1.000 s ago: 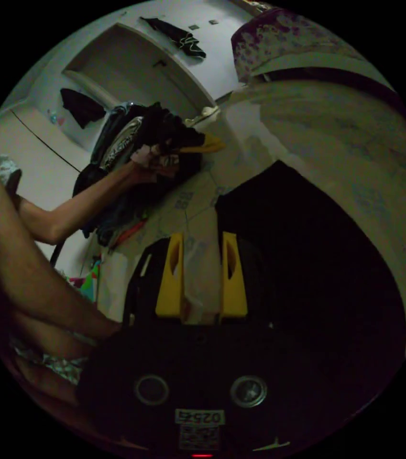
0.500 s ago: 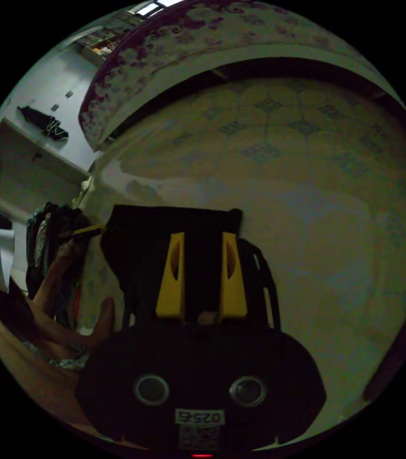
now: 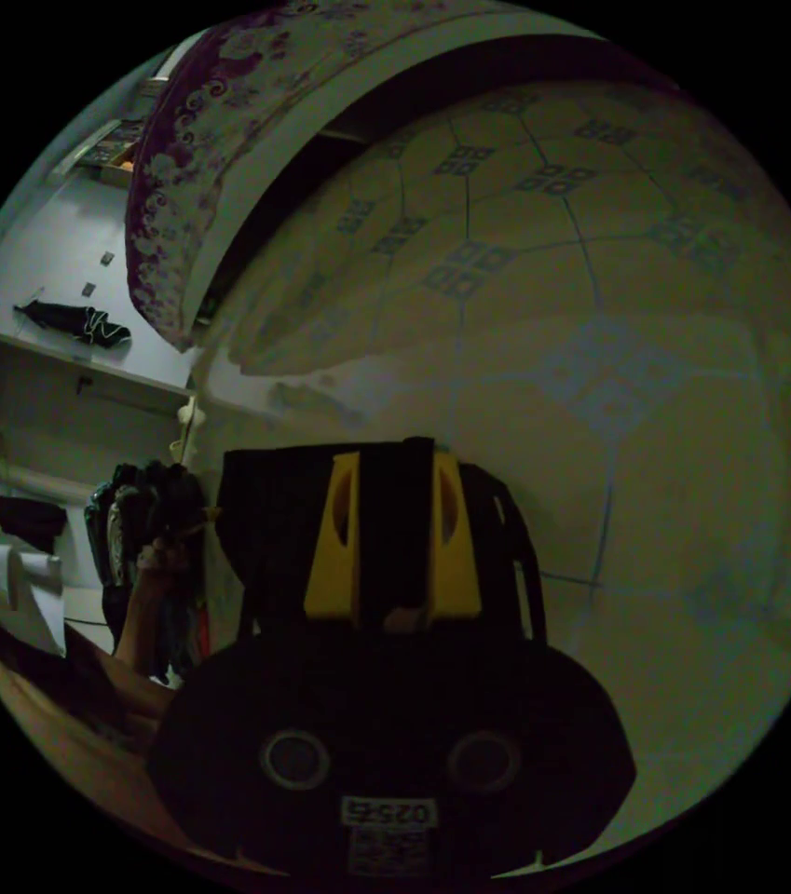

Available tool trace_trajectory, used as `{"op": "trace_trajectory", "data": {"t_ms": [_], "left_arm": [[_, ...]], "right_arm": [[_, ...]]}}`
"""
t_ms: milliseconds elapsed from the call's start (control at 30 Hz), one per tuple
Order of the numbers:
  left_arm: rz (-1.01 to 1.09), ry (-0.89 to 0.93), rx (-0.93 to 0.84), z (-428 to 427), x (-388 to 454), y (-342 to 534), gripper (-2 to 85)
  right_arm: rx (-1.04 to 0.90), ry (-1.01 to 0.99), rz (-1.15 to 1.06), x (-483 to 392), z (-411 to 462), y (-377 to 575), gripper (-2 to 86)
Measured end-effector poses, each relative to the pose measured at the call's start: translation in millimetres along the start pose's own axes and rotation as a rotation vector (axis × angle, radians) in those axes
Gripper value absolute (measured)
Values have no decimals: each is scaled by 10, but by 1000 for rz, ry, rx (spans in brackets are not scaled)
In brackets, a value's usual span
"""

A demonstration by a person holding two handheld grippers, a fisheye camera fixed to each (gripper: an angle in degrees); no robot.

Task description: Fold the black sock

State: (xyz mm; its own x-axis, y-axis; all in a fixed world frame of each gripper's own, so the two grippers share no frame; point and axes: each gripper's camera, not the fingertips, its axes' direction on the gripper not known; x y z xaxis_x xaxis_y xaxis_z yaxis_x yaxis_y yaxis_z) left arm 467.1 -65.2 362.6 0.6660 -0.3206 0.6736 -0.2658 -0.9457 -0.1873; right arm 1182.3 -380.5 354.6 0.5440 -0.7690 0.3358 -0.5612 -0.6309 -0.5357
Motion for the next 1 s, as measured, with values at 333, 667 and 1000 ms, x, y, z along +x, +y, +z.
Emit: {"op": "trace_trajectory", "data": {"t_ms": [333, 667, 1000], "left_arm": [[-12, -4, -21, 405, 46, -47, -9], [-129, 68, 88, 920, -135, 339, -8], [323, 290, 412, 1225, 497, 628, 121]], "right_arm": [[-38, 121, -81, 49, -295, -196, 19], [2, 66, -64, 521, -688, -225, 48], [98, -154, 102, 1206, -1567, 393, 119]]}}
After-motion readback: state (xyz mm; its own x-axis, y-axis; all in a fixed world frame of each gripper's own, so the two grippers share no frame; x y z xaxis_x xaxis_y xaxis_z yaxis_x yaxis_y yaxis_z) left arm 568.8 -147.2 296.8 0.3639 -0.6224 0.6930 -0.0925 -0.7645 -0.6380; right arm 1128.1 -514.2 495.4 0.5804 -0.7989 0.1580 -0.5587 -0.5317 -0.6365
